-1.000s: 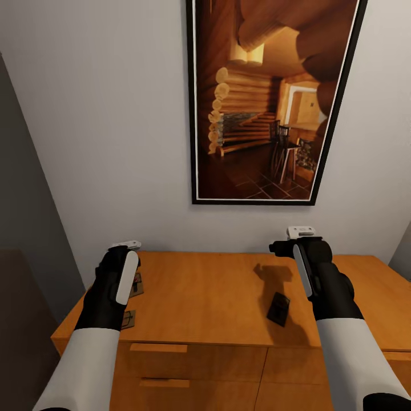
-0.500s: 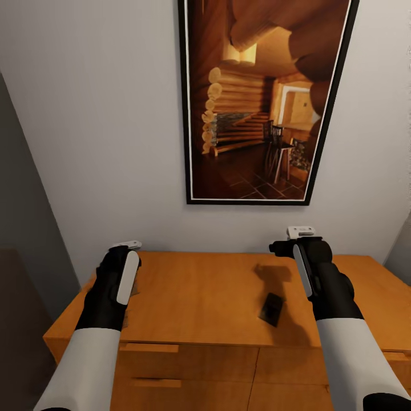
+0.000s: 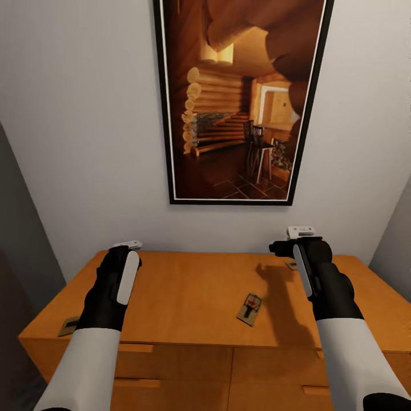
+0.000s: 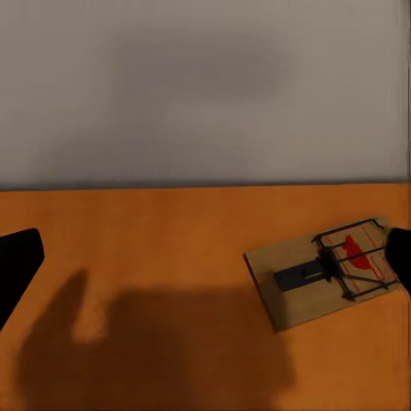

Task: Take the four mousetraps from the cabinet in the bathroom and place them on the bathroom floor. Make sure all four end up on the same floor surface, and ensure that at least two of them are either under or directly next to the same bathroom sink.

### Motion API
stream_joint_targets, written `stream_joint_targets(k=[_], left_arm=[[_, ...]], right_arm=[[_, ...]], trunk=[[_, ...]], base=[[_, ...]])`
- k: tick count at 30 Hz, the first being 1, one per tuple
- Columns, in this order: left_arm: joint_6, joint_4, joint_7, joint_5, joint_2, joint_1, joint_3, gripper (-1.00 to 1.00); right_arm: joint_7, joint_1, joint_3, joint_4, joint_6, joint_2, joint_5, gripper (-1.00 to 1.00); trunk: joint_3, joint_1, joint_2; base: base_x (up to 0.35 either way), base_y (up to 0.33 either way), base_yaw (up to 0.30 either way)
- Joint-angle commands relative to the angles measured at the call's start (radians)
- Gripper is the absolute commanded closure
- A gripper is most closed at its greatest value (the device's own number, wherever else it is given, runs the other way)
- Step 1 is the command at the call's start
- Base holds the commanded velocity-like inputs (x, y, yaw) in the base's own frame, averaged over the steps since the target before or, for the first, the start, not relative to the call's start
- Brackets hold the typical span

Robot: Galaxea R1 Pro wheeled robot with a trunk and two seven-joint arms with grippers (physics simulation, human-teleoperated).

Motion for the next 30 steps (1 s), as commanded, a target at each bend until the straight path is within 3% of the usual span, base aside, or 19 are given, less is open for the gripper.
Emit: stream_joint_targets(k=[1,18,30], left_arm=[[0.002,-0.001,0.009,0.011,-0.001,-0.001,0.001,-1.00],[0.002,-0.001,0.009,0.011,0.000,-0.001,0.001,-1.00],[0.003,0.000,0.009,0.011,0.015,-0.001,0.001,-1.00]], right_arm=[[0.004,-0.001,0.000,-0.001,0.005,0.000,0.007,-1.00],[0.005,-0.001,-0.001,-0.001,0.005,0.000,0.007,-1.00],[0.005,-0.001,-0.001,-0.001,0.005,0.000,0.006,-1.00]], trunk=[[-0.001,0.000,-0.001],[-0.001,0.000,-0.001],[-0.001,0.000,-0.001]], base=[[0.000,-0.057,0.000],[0.000,-0.014,0.000],[0.000,0.000,0.000]])
